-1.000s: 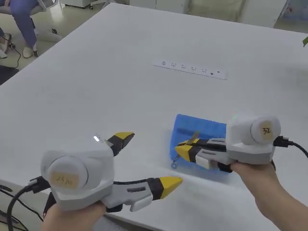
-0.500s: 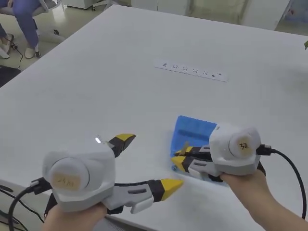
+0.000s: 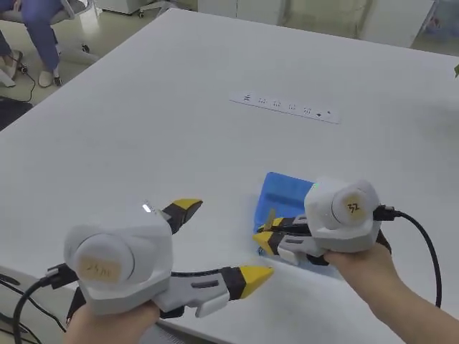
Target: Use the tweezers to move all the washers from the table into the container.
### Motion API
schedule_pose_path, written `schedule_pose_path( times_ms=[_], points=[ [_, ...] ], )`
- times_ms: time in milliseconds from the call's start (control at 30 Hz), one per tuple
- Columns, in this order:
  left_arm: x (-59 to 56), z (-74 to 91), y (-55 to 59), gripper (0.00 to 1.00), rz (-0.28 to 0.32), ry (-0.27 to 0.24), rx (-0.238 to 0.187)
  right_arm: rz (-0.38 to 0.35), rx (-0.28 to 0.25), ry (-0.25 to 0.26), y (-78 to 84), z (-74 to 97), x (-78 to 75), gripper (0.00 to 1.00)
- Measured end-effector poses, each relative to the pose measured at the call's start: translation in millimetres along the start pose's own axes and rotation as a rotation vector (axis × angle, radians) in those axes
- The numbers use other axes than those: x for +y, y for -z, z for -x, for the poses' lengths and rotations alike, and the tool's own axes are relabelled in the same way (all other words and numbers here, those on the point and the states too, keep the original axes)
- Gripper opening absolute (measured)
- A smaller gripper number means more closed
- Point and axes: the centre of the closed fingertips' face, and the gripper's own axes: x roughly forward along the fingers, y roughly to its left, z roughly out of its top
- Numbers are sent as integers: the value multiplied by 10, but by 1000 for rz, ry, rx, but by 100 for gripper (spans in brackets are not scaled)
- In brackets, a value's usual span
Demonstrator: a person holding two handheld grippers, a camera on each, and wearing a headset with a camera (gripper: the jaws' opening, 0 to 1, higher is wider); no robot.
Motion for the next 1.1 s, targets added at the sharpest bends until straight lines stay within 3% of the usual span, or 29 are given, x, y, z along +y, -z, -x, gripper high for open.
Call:
schedule_pose_path(
  times_ms=[67, 267, 400, 633, 800, 967, 1100],
  points=[
    [2, 0, -1, 84, -1, -1, 0, -5, -2, -4, 0, 9, 4, 2],
    [5, 4, -6, 84, 0, -3, -3, -86, -88, -52, -149, 120, 94, 2],
    [1, 2, -2, 84, 1, -2, -1, -93, -145, -61, -320, 254, 101, 3],
    [-7, -10, 15, 84, 5, 5, 7, -69, -199, -63, -513, 463, 35, 3],
    [7, -1, 0, 84, 6, 1, -3, -110, -223, -6, -542, 594, -194, 3],
    [-61, -32, 52, 85, -16, 27, 28, -227, -267, 129, -478, 762, -623, 3],
    [-69, -33, 64, 85, -32, 26, 39, -243, -264, 152, -472, 764, -745, 3]
  ],
)
